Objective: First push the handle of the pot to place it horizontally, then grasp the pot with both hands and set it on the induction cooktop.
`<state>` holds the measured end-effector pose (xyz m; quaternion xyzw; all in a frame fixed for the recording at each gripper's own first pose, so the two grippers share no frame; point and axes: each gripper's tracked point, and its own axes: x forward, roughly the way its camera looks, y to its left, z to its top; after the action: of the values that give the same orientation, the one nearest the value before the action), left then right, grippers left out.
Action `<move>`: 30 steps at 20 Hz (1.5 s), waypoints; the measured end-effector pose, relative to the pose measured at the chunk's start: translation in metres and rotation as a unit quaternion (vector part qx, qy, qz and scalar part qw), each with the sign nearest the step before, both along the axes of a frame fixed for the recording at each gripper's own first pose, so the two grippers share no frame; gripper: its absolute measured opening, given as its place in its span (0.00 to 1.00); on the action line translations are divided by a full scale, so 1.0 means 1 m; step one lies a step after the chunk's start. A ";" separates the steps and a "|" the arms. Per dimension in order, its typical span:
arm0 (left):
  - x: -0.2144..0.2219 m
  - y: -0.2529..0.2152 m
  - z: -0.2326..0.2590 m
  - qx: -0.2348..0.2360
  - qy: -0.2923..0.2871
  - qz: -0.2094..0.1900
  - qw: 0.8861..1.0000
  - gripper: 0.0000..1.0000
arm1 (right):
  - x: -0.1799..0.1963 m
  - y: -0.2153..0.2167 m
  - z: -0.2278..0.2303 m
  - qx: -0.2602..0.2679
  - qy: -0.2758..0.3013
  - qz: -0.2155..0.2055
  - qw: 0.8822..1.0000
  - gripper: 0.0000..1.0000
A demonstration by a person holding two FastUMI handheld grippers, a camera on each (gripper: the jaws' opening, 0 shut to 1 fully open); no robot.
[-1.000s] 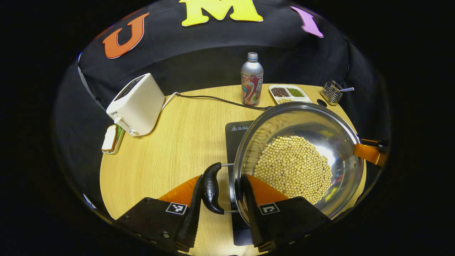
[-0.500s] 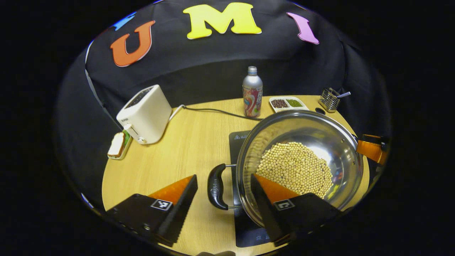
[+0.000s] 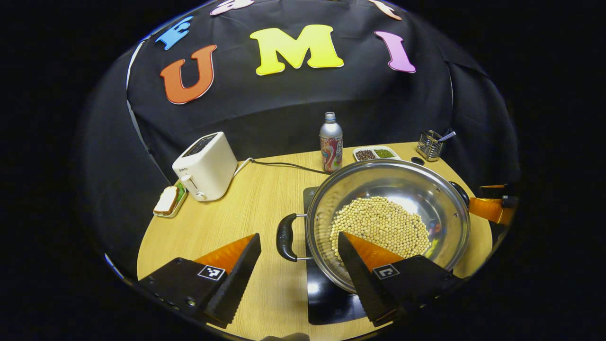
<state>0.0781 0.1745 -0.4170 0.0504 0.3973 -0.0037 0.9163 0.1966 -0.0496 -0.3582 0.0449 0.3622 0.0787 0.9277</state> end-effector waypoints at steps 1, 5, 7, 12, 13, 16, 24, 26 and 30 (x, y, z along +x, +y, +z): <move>-0.001 0.000 0.001 0.000 -0.003 0.002 1.000 0.97 | -0.002 0.000 0.002 0.000 -0.001 0.000 1.000 0.98; -0.007 0.002 0.017 -0.004 -0.023 0.008 1.000 0.97 | -0.011 0.003 0.016 0.004 -0.017 0.001 1.000 0.98; -0.012 0.002 0.026 -0.006 -0.033 0.007 0.999 0.97 | -0.017 0.005 0.025 -0.002 -0.028 0.001 1.000 0.98; -0.029 0.001 0.056 -0.024 -0.064 0.003 0.998 0.97 | -0.032 0.023 0.062 -0.020 -0.067 0.009 0.997 0.98; -0.033 0.001 0.065 -0.029 -0.072 0.000 0.997 0.97 | -0.037 0.029 0.071 -0.024 -0.077 0.011 0.997 0.96; -0.045 0.006 0.098 -0.040 -0.098 -0.005 0.994 0.97 | -0.054 0.051 0.112 -0.024 -0.110 0.016 0.993 0.98; -0.085 0.061 0.235 -0.060 -0.196 -0.007 0.979 0.97 | -0.113 0.109 0.266 0.010 -0.239 0.024 0.971 0.96; -0.092 0.074 0.268 -0.069 -0.223 -0.002 0.972 0.97 | -0.127 0.117 0.307 0.013 -0.274 0.020 0.961 0.96; -0.106 0.113 0.331 -0.067 -0.282 0.013 0.957 0.97 | -0.155 0.117 0.370 0.019 -0.333 0.004 0.943 0.98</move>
<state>-0.0274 0.2875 -0.0857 -0.0168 0.1226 -0.0042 0.9923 0.0419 0.0670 0.0121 0.0323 0.0316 0.1000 0.9940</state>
